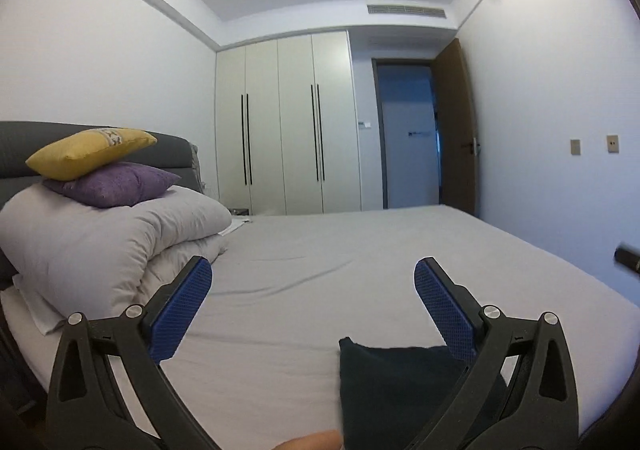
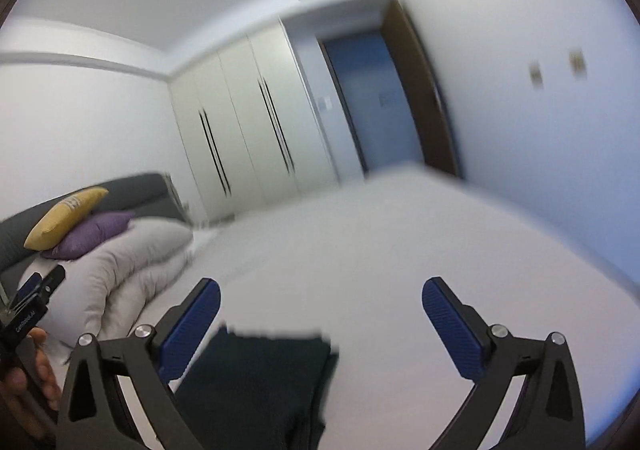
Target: Fold small clothes
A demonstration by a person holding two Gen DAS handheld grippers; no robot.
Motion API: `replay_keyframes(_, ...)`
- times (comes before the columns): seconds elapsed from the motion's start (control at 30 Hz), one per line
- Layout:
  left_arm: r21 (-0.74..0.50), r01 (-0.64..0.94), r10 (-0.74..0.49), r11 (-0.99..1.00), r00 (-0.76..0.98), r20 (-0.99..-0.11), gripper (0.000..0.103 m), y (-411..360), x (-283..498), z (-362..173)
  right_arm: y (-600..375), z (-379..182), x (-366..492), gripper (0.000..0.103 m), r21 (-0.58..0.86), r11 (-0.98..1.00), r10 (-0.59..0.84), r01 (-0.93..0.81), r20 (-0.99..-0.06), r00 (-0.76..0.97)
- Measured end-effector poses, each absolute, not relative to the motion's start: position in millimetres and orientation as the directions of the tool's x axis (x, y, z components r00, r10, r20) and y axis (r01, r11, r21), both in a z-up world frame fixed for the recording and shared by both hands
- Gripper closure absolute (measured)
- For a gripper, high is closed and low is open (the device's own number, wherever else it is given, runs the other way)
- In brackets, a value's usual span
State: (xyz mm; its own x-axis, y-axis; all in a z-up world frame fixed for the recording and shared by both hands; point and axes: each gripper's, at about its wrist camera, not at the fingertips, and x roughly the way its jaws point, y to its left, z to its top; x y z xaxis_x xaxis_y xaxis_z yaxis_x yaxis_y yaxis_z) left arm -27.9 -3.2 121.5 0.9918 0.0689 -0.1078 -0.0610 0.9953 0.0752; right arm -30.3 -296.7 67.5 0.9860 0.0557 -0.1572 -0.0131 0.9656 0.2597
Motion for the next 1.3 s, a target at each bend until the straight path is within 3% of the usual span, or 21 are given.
replay_keyframes(0.23,0.169,-0.089,0.123,0.982,0.972,-0.201,0.0,-14.5,-41.4,139.2,-272.4,130.2,-78.3,0.0,0.103,0.995,0.007,-0.006,-0.01,1.0)
replay_keyframes(0.33,0.155,-0.102,0.145,0.983,0.943,-0.3,0.0,-14.4,-41.9,133.4,-266.0,142.5,-97.3,0.0,0.08,0.996,0.026,-0.027,0.009,1.0)
replay_keyframes(0.43,0.091,-0.077,0.108,0.993,0.903,-0.416,0.0,-12.1,-44.0,121.2,-255.3,142.1,-97.9,0.0,0.062,0.996,0.064,-0.06,-0.062,0.996)
replay_keyframes(0.57,0.057,-0.072,0.092,0.996,0.842,-0.532,0.0,-17.4,-43.1,90.9,-242.4,118.5,-80.4,0.0,0.097,0.994,0.072,-0.051,-0.23,0.971)
replay_keyframes(0.87,0.057,-0.056,0.08,0.997,0.727,-0.682,0.0,-21.6,-23.7,20.3,-231.2,36.0,-49.4,0.0,0.183,0.981,0.055,0.062,-0.57,0.82)
replay_keyframes(1.3,0.05,-0.045,0.067,0.998,0.66,-0.749,0.0,-4.0,9.0,-35.3,-206.4,5.0,-39.5,0.0,0.128,0.991,0.051,0.047,-0.671,0.74)
